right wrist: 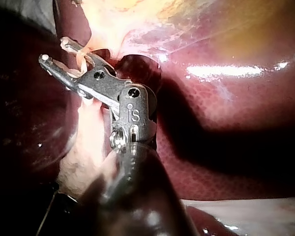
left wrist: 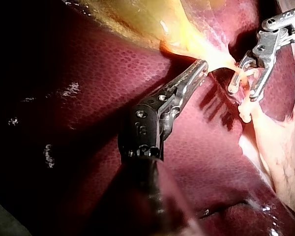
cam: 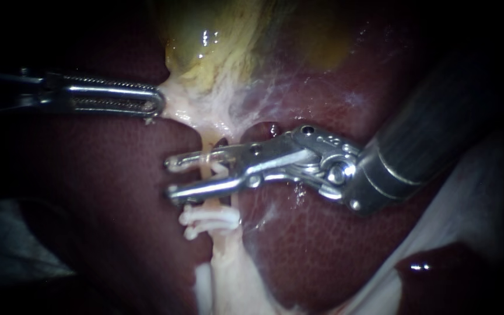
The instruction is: Clipping third clip left tube
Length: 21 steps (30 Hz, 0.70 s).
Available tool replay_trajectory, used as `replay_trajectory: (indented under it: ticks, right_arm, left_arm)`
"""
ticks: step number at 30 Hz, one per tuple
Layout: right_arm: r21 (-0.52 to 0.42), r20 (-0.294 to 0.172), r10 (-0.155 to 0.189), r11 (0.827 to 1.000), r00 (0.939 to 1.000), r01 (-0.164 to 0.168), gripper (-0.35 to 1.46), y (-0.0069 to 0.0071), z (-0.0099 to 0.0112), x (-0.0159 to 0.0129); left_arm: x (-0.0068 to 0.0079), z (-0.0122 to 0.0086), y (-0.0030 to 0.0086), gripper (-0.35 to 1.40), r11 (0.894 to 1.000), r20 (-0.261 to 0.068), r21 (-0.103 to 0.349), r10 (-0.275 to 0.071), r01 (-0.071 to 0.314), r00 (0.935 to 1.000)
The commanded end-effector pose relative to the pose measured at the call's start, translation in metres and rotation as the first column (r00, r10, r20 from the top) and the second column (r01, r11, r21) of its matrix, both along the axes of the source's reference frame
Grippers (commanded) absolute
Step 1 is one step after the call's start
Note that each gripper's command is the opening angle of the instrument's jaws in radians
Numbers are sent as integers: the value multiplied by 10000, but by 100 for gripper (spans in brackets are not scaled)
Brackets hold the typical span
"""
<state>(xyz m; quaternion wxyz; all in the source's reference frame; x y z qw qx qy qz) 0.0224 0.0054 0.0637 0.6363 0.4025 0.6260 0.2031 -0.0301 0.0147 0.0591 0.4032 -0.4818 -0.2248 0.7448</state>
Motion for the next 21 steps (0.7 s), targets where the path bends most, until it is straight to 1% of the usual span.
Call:
replay_trajectory:
  ticks: [1,6,9,13,21]
  right_arm:
    - [-4,-8,-11,10000,10000,11,-2,0,0,0]
    - [-11,-16,-25,10000,10000,25,-35,-1,1,-2]
    - [-11,-39,-13,10000,10000,13,-35,-2,2,-3]
    - [-76,160,-133,9999,9998,134,-35,-1,4,-3]
    - [-76,141,-158,9998,9998,159,-35,-1,6,-3]
  left_arm:
    - [0,0,0,-35,10000,1,-1,2,-2,10000]
    - [0,0,0,-35,10000,1,-1,1,-1,10000]
    - [0,0,0,-35,10000,1,0,1,-1,10000]
    - [0,0,0,-35,10000,1,-1,1,-1,10000]
    - [0,0,0,-35,10000,1,0,1,-1,10000]
